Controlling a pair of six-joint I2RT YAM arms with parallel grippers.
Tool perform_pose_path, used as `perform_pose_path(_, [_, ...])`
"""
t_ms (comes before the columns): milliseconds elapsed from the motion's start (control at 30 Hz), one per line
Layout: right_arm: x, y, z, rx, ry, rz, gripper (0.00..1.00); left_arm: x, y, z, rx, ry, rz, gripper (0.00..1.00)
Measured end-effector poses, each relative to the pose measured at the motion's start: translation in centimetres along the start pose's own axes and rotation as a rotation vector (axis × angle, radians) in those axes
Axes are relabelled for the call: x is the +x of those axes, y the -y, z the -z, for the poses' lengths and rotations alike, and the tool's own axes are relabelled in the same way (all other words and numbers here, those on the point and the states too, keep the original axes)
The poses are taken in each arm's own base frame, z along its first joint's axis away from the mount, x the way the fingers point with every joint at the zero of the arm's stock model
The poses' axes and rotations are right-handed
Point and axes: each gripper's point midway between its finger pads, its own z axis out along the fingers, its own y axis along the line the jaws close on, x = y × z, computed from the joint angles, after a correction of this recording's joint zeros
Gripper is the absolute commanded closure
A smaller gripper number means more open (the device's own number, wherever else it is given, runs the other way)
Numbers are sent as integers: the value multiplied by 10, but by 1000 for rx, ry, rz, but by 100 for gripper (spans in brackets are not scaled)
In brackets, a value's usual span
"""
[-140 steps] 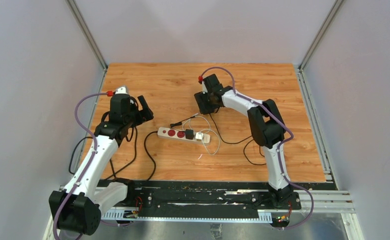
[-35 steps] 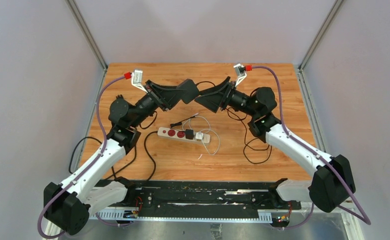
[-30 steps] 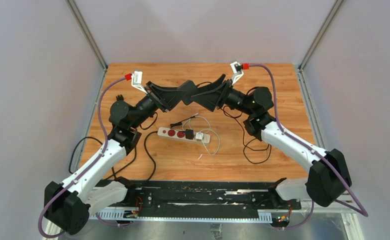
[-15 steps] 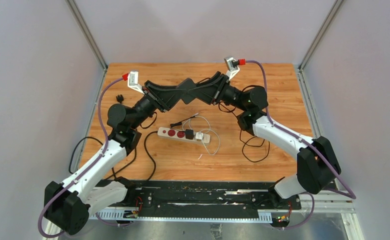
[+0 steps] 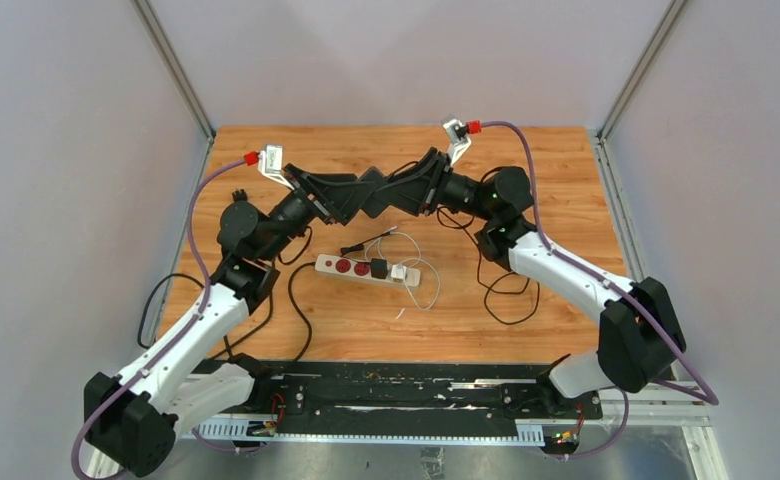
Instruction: Insert the plug
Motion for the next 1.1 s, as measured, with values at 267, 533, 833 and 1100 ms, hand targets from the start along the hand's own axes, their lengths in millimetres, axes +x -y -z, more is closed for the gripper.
perform_pose_path(267, [4, 38, 8, 212, -94, 174, 100, -5, -51, 37, -382, -16, -87, 0])
perform_pose_path(533, [16, 74, -1, 246, -217, 310, 100, 7, -141, 132, -975, -112, -135, 0])
perform_pose_path(833, [110, 136, -7, 316, -475, 360, 100, 44, -207, 230, -1293, -213, -16, 0])
perform_pose_path(1100, [165, 141, -15, 265, -615, 449, 100, 83, -230, 246, -1311, -325, 96, 0])
